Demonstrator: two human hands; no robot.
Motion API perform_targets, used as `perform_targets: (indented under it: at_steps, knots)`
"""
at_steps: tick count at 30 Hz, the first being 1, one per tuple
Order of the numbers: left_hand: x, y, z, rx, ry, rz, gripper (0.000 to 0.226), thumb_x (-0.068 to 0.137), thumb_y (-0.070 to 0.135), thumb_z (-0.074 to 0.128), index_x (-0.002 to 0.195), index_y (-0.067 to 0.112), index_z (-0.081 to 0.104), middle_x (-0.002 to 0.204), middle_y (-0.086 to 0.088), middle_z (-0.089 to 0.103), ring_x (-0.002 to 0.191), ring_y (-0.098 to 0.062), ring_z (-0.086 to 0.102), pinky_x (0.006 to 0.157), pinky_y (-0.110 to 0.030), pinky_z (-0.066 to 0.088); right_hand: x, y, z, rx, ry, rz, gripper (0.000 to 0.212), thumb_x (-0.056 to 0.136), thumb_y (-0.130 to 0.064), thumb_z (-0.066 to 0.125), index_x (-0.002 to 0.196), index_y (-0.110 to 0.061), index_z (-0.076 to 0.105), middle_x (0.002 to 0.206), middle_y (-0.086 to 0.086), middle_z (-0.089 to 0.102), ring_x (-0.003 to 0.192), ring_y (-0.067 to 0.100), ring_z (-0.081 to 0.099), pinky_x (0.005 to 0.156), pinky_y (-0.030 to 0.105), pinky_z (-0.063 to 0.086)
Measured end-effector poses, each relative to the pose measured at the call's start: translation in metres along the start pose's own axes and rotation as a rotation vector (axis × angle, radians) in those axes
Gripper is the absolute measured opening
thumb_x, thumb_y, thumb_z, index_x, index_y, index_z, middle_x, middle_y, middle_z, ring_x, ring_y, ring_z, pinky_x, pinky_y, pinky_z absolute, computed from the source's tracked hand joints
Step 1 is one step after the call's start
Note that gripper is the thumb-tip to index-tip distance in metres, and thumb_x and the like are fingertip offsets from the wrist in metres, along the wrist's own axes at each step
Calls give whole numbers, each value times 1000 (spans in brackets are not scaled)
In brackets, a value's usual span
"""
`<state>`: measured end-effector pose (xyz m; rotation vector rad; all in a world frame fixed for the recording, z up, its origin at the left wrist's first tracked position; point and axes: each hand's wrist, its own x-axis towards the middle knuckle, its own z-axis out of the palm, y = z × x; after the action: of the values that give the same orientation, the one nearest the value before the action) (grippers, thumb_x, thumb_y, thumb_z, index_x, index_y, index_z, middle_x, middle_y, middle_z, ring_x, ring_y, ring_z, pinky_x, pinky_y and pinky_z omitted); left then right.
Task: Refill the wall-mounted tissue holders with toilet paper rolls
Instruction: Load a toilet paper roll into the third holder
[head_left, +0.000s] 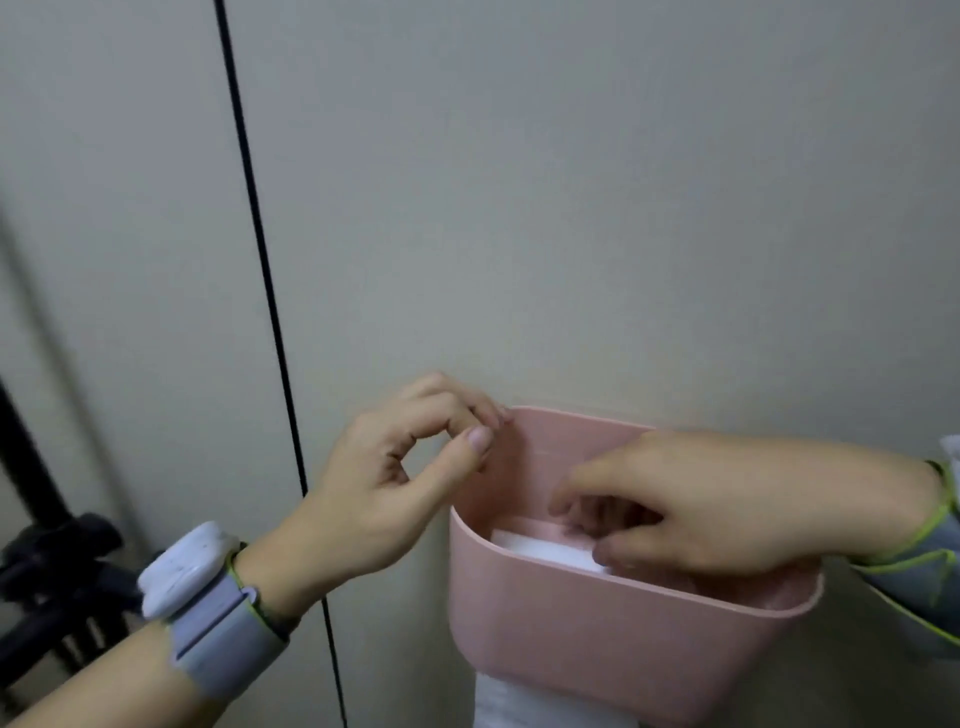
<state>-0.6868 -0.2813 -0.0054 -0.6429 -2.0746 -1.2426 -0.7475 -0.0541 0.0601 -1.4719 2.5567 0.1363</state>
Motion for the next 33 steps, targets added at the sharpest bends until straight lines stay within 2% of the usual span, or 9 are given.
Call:
perform_targets:
  at_steps: [4,8,12,14,19,22,26,30,33]
  knots:
    - [-27,16,6,27,125,-116,31,96,29,44,107,10,65,126,-3,61,127,-28,55,99,-35,49,1,14,2,166,256,-186,26,90,-37,62,116,-37,62,103,-28,62,97,-8,58,85,12,45]
    - [-49,40,50,154,396,-245,42,95,38,42,128,17,58,131,4,62,129,-16,54,104,-25,44,8,24,3,253,392,-400,24,87,-31,64,110,-37,66,98,-22,62,92,-5,61,81,11,45]
    - [-63,65,81,193,661,-447,43,91,49,49,125,26,63,122,5,69,118,-17,63,100,-41,50,11,20,1,276,421,-567,26,91,-33,61,117,-33,65,114,-16,65,101,-3,58,94,17,44]
    - [-75,91,95,275,752,-502,37,93,42,52,123,23,63,117,5,71,110,-15,67,92,-39,55,1,14,-6,281,387,-663,27,92,-32,61,119,-31,65,117,-15,66,103,-2,58,96,19,44]
    - [-121,154,98,671,898,-628,17,98,29,59,114,29,64,106,13,72,104,-2,66,90,-28,54,-21,-24,-15,300,407,-902,31,93,-32,60,124,-28,63,116,-13,68,103,3,63,95,26,49]
    - [-186,224,111,895,1088,-737,16,97,27,60,112,26,65,105,9,72,100,-5,67,88,-29,55,-51,-77,8,263,358,-1106,32,93,-36,59,124,-30,61,114,-14,66,102,4,62,92,26,51]
    - [-248,294,150,1059,1180,-903,10,94,17,63,102,20,69,94,4,73,90,-12,70,82,-28,56,-77,-135,68,340,163,-1233,27,93,-26,64,119,-25,64,104,-9,69,93,7,64,88,25,51]
    - [-323,377,240,1221,1343,-1073,9,93,17,65,97,25,68,88,11,71,81,-3,67,73,-13,51,-140,-195,153,362,-91,-1353,26,92,-24,66,117,-22,65,103,-5,69,93,9,65,87,25,52]
    - [-372,427,326,1239,1453,-1263,10,93,17,64,100,22,68,90,9,69,84,-8,66,74,-15,50,-196,-228,222,351,-274,-1414,25,92,-27,65,117,-24,65,104,-6,69,94,7,65,85,24,52]
